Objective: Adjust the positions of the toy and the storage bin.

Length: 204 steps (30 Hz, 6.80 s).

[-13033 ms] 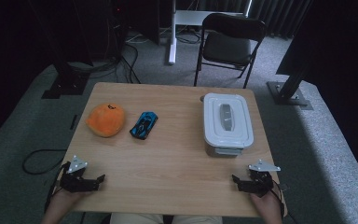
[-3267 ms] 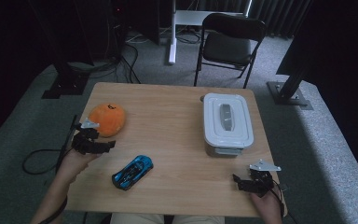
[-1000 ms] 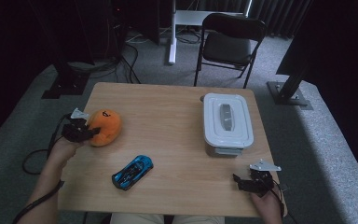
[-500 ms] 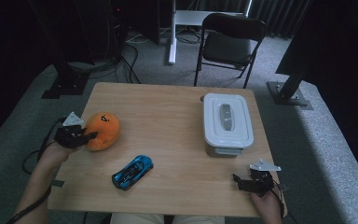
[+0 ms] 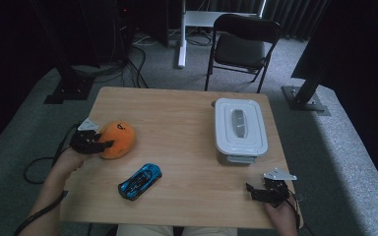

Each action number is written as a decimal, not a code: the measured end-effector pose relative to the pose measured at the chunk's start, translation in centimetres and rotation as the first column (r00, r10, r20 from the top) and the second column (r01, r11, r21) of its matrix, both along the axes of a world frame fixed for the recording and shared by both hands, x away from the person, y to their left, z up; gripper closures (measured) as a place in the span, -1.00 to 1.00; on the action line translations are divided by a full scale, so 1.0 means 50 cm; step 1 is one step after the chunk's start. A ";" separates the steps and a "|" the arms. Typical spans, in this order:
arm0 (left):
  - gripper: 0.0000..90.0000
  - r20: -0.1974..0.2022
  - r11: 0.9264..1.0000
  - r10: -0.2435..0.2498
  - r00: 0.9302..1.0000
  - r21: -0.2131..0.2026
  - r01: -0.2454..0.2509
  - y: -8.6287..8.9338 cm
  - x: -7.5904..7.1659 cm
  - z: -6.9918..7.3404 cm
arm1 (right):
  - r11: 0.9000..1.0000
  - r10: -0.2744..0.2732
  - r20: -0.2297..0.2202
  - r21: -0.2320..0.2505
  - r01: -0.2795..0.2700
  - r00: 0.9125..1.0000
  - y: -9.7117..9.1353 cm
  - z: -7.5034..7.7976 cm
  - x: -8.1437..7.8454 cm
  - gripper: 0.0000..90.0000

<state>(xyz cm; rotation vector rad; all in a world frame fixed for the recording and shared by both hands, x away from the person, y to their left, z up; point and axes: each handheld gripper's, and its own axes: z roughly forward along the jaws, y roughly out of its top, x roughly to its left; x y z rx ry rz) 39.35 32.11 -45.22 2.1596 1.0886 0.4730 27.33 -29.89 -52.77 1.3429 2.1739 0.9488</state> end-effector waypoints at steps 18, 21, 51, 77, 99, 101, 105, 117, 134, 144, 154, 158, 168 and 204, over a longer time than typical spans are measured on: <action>-0.56 -0.002 0.997 -0.030 1.000 -0.077 0.029 -0.049 -0.078 0.054 | 1.000 -0.001 0.000 0.000 0.001 1.000 0.000 0.000 0.000 -0.64; -0.56 -0.019 0.995 -0.079 0.997 -0.061 0.078 -0.084 -0.115 0.046 | 1.000 -0.001 0.000 0.000 0.001 1.000 0.000 0.000 0.000 -0.64; -0.56 -0.180 0.983 -0.155 0.971 0.067 0.169 -0.227 -0.201 -0.078 | 1.000 -0.004 0.000 0.000 0.004 1.000 0.000 0.000 0.000 -0.64; -0.41 -0.179 0.980 -0.142 0.974 0.117 0.164 -0.248 -0.202 -0.098 | 1.000 -0.009 -0.001 0.001 0.009 1.000 -0.001 0.000 0.000 -0.64; -0.39 -0.125 0.997 -0.031 0.992 0.065 0.039 -0.136 -0.214 -0.047 | 1.000 -0.011 -0.002 0.003 0.011 1.000 0.000 0.000 0.000 -0.64; -0.39 -0.128 0.996 -0.033 0.991 0.075 0.043 -0.126 -0.216 -0.050 | 1.000 -0.012 -0.002 0.002 0.012 1.000 0.000 0.000 0.000 -0.64; -0.39 -0.135 0.998 -0.021 0.991 0.058 0.029 -0.105 -0.218 -0.056 | 1.000 -0.010 -0.001 0.000 0.010 1.000 -0.001 0.000 0.000 -0.64; -0.39 -0.188 0.998 -0.025 0.982 0.044 0.034 -0.072 -0.210 -0.086 | 1.000 -0.012 -0.001 -0.001 0.012 1.000 -0.001 0.000 0.000 -0.64; -0.80 -0.104 1.000 -0.020 0.994 -0.012 0.019 -0.083 -0.232 -0.042 | 1.000 -0.012 -0.011 -0.002 0.012 1.000 0.003 0.000 0.004 -0.73; -0.80 -0.073 0.996 -0.091 0.993 -0.034 0.088 -0.157 -0.221 -0.032 | 0.998 -0.033 -0.005 0.047 0.034 0.999 -0.012 0.002 0.006 -0.72; -0.99 -0.072 0.989 -0.136 0.988 -0.058 0.132 -0.239 -0.181 -0.044 | 0.999 -0.035 -0.002 0.035 0.035 0.999 -0.021 0.012 0.015 -0.72; -0.99 -0.079 0.988 -0.148 0.986 -0.058 0.144 -0.276 -0.160 -0.054 | 0.996 -0.082 -0.021 0.041 0.083 0.996 -0.041 0.010 0.029 -0.72; -0.99 -0.038 0.992 -0.118 0.992 -0.053 0.116 -0.359 -0.091 -0.064 | 0.991 -0.131 0.022 0.006 0.131 0.991 -0.072 0.037 0.070 -0.72; -0.99 -0.036 0.996 -0.047 0.998 -0.079 0.044 -0.610 0.140 -0.125 | 0.970 -0.242 0.018 0.045 0.241 0.970 -0.112 0.042 0.265 -0.72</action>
